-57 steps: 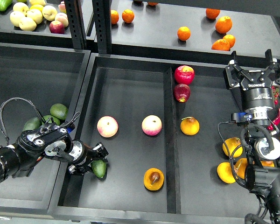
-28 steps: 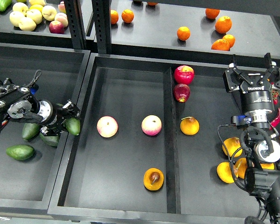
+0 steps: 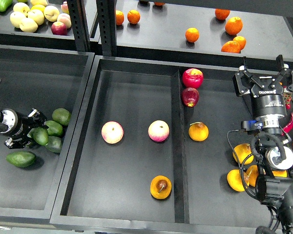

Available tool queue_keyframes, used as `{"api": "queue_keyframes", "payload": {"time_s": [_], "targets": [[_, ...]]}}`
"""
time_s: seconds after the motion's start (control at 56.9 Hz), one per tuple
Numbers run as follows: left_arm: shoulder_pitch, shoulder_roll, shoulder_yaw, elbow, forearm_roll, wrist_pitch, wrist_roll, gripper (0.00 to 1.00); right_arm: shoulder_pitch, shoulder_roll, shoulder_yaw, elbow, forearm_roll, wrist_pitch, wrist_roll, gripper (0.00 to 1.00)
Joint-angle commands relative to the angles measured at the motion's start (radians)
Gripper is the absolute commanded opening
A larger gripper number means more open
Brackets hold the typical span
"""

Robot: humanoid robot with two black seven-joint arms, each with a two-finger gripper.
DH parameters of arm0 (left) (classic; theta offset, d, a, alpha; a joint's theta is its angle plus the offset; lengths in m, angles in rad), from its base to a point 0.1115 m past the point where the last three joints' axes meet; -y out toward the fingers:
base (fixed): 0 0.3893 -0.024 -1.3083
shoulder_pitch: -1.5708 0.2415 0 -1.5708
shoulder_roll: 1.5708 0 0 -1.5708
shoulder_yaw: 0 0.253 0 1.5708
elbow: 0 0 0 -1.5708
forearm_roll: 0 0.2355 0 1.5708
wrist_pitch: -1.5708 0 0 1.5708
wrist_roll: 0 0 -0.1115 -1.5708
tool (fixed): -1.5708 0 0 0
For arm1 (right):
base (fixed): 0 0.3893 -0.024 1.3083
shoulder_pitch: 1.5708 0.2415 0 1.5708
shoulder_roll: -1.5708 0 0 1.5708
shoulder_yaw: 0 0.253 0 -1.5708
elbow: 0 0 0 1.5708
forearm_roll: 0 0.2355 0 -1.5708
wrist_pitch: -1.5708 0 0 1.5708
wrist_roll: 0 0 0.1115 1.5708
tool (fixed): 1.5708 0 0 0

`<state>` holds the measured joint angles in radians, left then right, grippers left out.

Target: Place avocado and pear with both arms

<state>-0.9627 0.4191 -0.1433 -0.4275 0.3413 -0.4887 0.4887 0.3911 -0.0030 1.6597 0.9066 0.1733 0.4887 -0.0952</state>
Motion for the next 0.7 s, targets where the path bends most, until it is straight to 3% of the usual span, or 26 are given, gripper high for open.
{"api": "queue_keyframes", "payload": {"time_s": [0.0, 0.686], "targets": [[0.005, 0.000, 0.001, 0.007, -0.010, 0.000, 0.000, 0.38, 0.000, 0.000, 0.000, 0.000, 0.000, 0.000, 0.000, 0.99], [0.062, -0.005, 0.010, 0.012, -0.008, 0.000, 0.000, 0.42, -0.012, 0.003, -0.001, 0.000, 0.000, 0.000, 0.000, 0.99]]}}
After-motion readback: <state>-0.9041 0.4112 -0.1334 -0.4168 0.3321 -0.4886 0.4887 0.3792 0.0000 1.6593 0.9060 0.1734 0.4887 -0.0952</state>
